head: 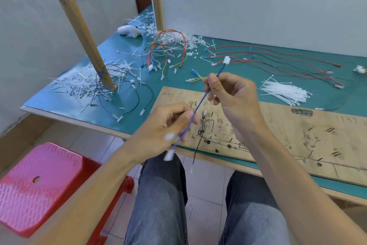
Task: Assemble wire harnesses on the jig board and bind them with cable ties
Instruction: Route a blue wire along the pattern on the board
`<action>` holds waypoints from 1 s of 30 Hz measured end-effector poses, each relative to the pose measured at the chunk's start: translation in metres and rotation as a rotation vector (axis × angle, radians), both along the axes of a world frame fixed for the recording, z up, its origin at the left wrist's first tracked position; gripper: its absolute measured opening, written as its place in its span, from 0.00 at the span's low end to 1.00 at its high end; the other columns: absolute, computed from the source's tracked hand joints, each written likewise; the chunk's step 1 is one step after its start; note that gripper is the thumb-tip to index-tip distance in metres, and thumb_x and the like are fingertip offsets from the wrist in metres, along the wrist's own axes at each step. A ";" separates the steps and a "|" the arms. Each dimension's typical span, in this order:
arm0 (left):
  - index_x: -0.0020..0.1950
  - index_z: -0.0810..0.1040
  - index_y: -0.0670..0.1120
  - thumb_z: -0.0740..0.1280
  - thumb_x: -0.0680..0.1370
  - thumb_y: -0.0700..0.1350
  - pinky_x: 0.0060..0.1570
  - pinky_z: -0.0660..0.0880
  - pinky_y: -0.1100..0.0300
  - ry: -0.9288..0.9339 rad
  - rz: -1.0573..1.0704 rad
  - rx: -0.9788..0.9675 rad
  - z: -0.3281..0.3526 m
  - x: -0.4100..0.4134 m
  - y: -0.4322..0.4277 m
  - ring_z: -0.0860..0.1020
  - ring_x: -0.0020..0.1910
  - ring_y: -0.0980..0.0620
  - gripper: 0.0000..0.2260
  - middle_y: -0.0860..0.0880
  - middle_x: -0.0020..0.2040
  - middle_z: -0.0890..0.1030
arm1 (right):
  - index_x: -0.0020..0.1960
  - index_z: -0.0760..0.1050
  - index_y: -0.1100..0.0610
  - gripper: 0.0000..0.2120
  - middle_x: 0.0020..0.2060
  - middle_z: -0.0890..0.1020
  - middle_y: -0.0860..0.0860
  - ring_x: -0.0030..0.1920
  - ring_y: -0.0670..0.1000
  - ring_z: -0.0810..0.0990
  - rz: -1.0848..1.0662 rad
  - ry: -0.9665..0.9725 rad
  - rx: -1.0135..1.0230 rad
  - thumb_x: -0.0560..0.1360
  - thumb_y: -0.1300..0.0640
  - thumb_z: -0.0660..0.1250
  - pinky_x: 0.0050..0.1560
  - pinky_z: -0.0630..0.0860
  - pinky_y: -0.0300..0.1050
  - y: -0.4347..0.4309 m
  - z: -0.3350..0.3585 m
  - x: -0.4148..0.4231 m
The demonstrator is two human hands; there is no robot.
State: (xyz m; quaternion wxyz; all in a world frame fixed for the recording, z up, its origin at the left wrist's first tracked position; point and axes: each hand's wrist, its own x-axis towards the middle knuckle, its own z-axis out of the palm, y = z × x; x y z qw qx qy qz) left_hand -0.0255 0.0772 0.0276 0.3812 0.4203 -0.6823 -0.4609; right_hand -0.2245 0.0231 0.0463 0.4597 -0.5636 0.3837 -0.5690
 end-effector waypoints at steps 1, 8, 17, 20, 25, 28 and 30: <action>0.50 0.81 0.48 0.63 0.86 0.55 0.34 0.77 0.55 0.095 -0.003 0.072 -0.004 0.000 0.005 0.77 0.32 0.49 0.14 0.47 0.33 0.76 | 0.47 0.86 0.52 0.06 0.36 0.85 0.51 0.35 0.50 0.77 -0.001 0.000 0.013 0.82 0.53 0.72 0.36 0.72 0.39 -0.002 0.000 0.000; 0.59 0.81 0.51 0.66 0.80 0.66 0.27 0.77 0.55 0.181 0.239 0.318 -0.027 -0.011 0.016 0.79 0.35 0.48 0.20 0.46 0.48 0.85 | 0.47 0.84 0.60 0.07 0.36 0.87 0.54 0.33 0.51 0.82 -0.001 0.159 0.078 0.77 0.57 0.78 0.38 0.78 0.41 0.002 -0.016 0.003; 0.46 0.82 0.56 0.65 0.85 0.55 0.40 0.77 0.59 -0.178 0.390 -0.119 -0.034 -0.027 0.013 0.81 0.40 0.55 0.11 0.56 0.42 0.84 | 0.41 0.86 0.56 0.10 0.35 0.88 0.51 0.32 0.51 0.84 -0.002 0.301 0.114 0.75 0.50 0.79 0.41 0.82 0.47 0.007 -0.006 0.002; 0.48 0.84 0.54 0.64 0.86 0.51 0.42 0.78 0.65 0.046 0.325 0.007 -0.028 -0.027 0.019 0.82 0.40 0.58 0.11 0.52 0.43 0.87 | 0.42 0.86 0.57 0.12 0.36 0.88 0.52 0.32 0.50 0.83 0.034 0.264 0.110 0.78 0.48 0.76 0.37 0.76 0.38 0.009 0.002 -0.001; 0.52 0.83 0.47 0.65 0.86 0.48 0.40 0.80 0.57 0.317 0.242 0.122 -0.020 -0.028 0.024 0.83 0.35 0.44 0.09 0.45 0.33 0.81 | 0.44 0.85 0.54 0.09 0.37 0.87 0.54 0.33 0.52 0.83 0.078 0.130 0.093 0.78 0.49 0.76 0.34 0.76 0.45 0.012 0.013 -0.001; 0.56 0.80 0.45 0.67 0.85 0.48 0.28 0.78 0.54 0.375 0.189 0.219 -0.016 -0.024 0.025 0.82 0.32 0.38 0.08 0.42 0.35 0.78 | 0.43 0.83 0.53 0.08 0.36 0.86 0.54 0.33 0.54 0.84 0.076 0.088 0.093 0.76 0.50 0.78 0.33 0.76 0.47 0.011 0.017 -0.002; 0.57 0.77 0.44 0.66 0.85 0.48 0.25 0.78 0.55 0.425 0.138 0.317 -0.013 -0.021 0.023 0.83 0.34 0.35 0.08 0.38 0.39 0.81 | 0.43 0.81 0.57 0.11 0.34 0.85 0.54 0.33 0.54 0.84 0.065 0.109 0.084 0.75 0.51 0.79 0.32 0.76 0.45 0.009 0.017 -0.003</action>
